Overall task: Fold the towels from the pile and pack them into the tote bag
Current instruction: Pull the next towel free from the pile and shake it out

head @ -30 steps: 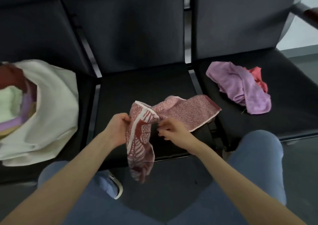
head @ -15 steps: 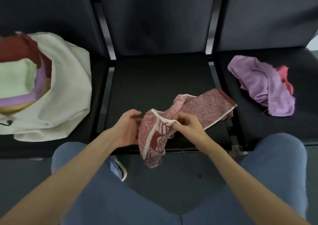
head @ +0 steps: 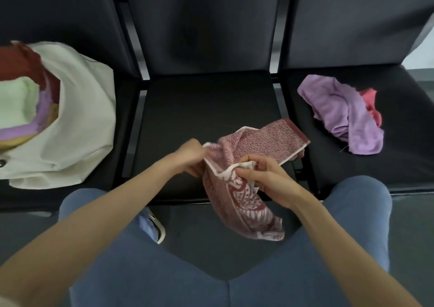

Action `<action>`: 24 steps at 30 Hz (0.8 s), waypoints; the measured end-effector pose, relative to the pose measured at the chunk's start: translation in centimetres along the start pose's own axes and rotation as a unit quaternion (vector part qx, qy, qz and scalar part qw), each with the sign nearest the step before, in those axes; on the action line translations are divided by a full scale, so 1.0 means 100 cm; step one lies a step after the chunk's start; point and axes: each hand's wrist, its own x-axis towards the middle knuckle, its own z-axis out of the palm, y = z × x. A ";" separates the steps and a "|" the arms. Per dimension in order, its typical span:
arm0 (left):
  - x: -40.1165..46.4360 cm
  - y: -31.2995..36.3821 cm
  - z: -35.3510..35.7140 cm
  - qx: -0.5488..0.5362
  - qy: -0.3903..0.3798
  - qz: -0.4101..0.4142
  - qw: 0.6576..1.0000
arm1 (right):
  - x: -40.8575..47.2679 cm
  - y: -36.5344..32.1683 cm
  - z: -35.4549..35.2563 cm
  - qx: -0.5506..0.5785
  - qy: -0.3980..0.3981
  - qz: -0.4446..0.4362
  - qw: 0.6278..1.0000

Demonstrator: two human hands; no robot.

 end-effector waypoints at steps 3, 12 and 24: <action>-0.009 0.029 -0.024 -0.022 0.159 0.123 0.979 | 0.005 -0.002 0.001 0.008 0.080 -0.027 0.996; -0.018 -0.020 -0.055 -0.112 0.464 0.241 0.845 | 0.024 0.006 -0.004 -0.044 0.251 -0.085 0.963; 0.009 -0.063 -0.024 0.158 0.329 0.048 0.930 | 0.060 0.032 -0.052 -0.217 0.164 -0.014 0.962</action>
